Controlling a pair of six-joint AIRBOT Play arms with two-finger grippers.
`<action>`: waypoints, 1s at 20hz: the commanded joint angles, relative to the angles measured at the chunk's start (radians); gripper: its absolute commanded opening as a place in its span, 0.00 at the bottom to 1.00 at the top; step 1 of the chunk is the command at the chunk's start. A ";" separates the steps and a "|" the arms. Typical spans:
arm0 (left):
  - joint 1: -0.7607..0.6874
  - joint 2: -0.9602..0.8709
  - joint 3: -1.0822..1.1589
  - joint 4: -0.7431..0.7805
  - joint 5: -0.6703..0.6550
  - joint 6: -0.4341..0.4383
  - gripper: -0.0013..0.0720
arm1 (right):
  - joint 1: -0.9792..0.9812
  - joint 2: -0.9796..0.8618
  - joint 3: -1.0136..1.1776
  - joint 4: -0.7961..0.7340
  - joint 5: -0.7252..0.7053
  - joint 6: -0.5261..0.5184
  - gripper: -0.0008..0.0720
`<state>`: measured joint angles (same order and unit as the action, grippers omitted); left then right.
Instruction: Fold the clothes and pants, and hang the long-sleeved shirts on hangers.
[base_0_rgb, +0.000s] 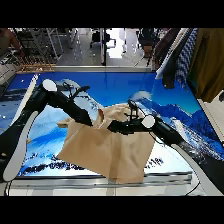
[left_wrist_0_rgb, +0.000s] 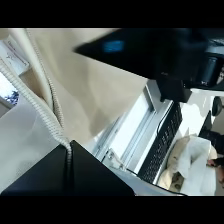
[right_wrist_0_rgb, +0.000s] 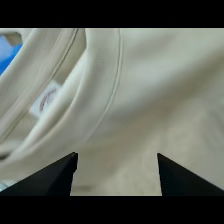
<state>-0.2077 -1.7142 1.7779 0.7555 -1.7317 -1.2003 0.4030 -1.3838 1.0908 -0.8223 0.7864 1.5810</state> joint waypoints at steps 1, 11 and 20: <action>-0.019 0.065 0.000 -0.016 -0.009 -0.002 0.03 | 0.005 -0.032 0.074 0.043 -0.035 0.008 0.83; -0.054 0.063 0.000 -0.014 -0.009 -0.025 0.03 | 0.005 -0.119 0.097 -0.028 -0.009 0.087 0.31; -0.055 0.037 0.000 0.161 0.129 -0.070 0.50 | 0.004 -0.044 0.135 -0.200 0.174 0.085 0.04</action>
<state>-0.2623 -1.6646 1.7779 0.8406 -1.6936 -1.2461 0.4049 -1.4593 1.2186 -0.9604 0.8730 1.6672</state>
